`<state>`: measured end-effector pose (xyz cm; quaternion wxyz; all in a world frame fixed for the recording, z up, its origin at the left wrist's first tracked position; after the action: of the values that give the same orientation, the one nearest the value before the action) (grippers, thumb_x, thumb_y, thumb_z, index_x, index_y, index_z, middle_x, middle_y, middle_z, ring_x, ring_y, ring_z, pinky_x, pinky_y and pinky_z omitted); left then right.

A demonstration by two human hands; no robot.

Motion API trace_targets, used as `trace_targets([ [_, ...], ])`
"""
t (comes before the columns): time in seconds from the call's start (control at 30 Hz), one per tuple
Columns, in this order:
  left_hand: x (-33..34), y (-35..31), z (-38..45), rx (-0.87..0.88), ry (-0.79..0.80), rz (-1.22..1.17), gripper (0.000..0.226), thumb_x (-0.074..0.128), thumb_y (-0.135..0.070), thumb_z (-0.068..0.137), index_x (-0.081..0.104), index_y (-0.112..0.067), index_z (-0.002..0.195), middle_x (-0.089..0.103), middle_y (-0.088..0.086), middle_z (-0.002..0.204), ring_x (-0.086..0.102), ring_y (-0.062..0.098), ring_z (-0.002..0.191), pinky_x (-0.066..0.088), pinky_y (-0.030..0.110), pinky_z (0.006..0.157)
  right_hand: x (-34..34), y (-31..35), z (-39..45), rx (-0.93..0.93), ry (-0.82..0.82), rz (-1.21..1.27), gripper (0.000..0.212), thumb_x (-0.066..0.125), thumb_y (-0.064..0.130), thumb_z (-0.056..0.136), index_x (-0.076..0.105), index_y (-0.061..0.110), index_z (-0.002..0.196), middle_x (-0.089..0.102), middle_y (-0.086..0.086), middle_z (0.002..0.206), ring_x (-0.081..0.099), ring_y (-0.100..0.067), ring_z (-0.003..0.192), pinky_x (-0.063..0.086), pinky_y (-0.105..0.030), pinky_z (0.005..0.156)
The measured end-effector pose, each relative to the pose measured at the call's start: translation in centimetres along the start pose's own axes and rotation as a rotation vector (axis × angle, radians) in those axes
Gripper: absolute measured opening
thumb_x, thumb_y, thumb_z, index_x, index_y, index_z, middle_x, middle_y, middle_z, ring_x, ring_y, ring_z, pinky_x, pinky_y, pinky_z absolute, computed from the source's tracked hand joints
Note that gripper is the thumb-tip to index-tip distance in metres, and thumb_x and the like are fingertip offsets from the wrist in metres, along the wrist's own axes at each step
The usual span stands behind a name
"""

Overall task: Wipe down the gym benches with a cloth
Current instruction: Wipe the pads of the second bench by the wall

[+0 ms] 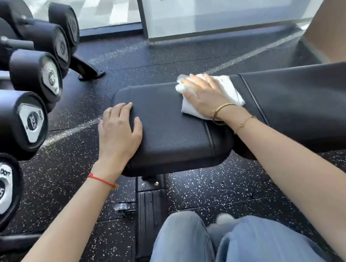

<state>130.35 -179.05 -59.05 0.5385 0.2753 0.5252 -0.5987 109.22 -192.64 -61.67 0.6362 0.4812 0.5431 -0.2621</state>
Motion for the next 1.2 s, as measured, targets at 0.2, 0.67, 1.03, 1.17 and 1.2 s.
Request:
trace_targets([
  [0.2,-0.1,0.4,-0.2,-0.026,-0.076,-0.026,0.051,0.041,-0.034,0.093,0.055,-0.011,0.137,0.055,0.005,0.141,0.043,0.026,0.133,0.039,0.045,0.106,-0.5,4.4,5.7,-0.061,0.039,-0.209,0.046,0.018,0.043,0.099,0.04,0.039,0.139,0.048,-0.007,0.141,0.045,-0.042,0.123,0.028,-0.054,0.105],
  [0.67,-0.1,0.3,-0.5,-0.049,-0.103,-0.064,0.052,0.039,-0.034,0.093,0.054,-0.013,0.139,0.053,0.001,0.144,0.042,0.024,0.136,0.038,0.045,0.11,-1.2,4.6,2.1,-0.236,-0.074,-0.224,0.057,0.018,0.061,0.097,0.031,0.041,0.149,0.045,0.002,0.148,0.047,-0.034,0.128,0.033,-0.047,0.109],
  [1.03,-0.2,0.8,-0.3,-0.062,-0.112,-0.082,0.053,0.04,-0.036,0.091,0.055,-0.016,0.138,0.052,-0.001,0.144,0.041,0.021,0.135,0.036,0.041,0.109,1.4,10.7,6.5,-0.349,0.088,-0.174,0.057,0.025,0.062,0.099,0.026,0.038,0.152,0.042,-0.001,0.148,0.046,-0.039,0.126,0.032,-0.05,0.106],
  [1.17,0.2,1.0,0.3,-0.091,-0.063,-0.03,0.058,0.04,-0.039,0.091,0.05,-0.015,0.142,0.046,0.004,0.147,0.039,0.027,0.136,0.035,0.045,0.11,-0.1,6.8,4.9,-0.385,0.025,-0.186,0.071,0.012,0.074,0.086,0.024,0.045,0.15,0.042,0.003,0.149,0.049,-0.038,0.12,0.033,-0.046,0.101],
  [1.2,0.3,0.9,0.8,-0.111,-0.05,-0.035,0.059,0.04,-0.04,0.09,0.05,-0.014,0.142,0.047,0.006,0.146,0.039,0.029,0.135,0.036,0.045,0.111,-0.2,6.4,5.2,-0.38,0.026,-0.199,0.072,0.01,0.074,0.086,0.025,0.045,0.15,0.042,0.003,0.149,0.049,-0.038,0.121,0.033,-0.046,0.101],
])
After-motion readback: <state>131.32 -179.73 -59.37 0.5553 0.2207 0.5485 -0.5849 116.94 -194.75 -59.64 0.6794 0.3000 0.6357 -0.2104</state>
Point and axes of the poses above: each hand's wrist, its own z-axis towards the middle knuckle, its own x-axis out of the palm, y = z × x, the point moved 9 cm from there along z, towards the middle knuckle
